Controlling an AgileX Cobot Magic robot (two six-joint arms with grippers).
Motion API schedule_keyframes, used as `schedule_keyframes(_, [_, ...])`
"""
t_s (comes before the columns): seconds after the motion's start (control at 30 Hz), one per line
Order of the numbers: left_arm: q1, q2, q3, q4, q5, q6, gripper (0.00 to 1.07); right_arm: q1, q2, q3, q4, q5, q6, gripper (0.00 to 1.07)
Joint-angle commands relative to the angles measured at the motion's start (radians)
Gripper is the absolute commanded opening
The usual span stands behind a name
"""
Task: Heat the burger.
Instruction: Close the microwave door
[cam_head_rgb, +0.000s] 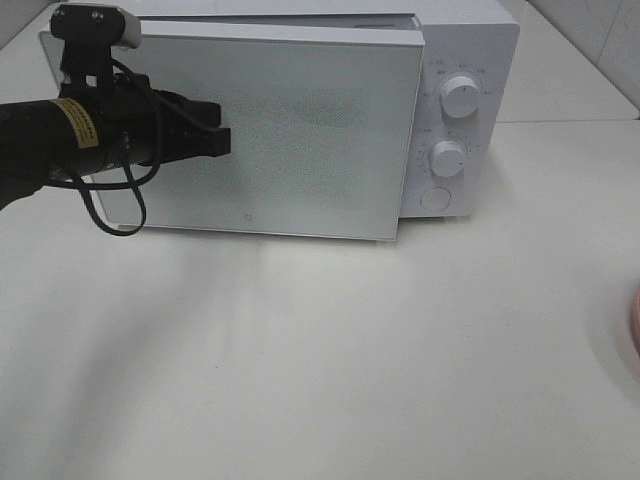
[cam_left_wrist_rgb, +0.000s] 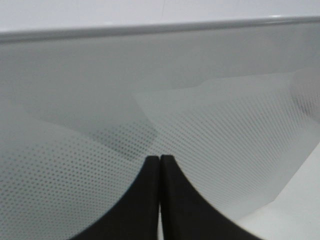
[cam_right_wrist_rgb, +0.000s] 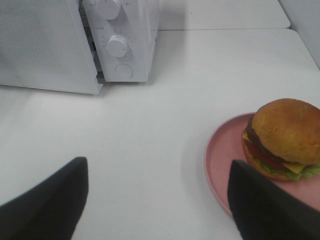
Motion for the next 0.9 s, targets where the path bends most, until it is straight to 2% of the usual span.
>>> schedule_keyframes(0.03, [-0.015, 0.024, -0.040, -0.020, -0.003, -0.003, 0.00, -0.007, -0.030, 0.001, -0.001, -0.016, -0.002, 0.76])
schedule_keyframes(0.13, [-0.023, 0.027, -0.048, -0.020, -0.001, -0.003, 0.00, -0.007, -0.030, 0.001, -0.001, -0.016, -0.002, 0.76])
schedule_keyframes(0.4, [-0.061, 0.080, -0.166, -0.026, 0.084, -0.001, 0.00, -0.007, -0.030, 0.001, -0.001, -0.016, -0.002, 0.76])
schedule_keyframes(0.9, [-0.111, 0.148, -0.302, -0.056, 0.127, 0.006, 0.00, -0.007, -0.030, 0.001, -0.001, -0.016, -0.002, 0.76])
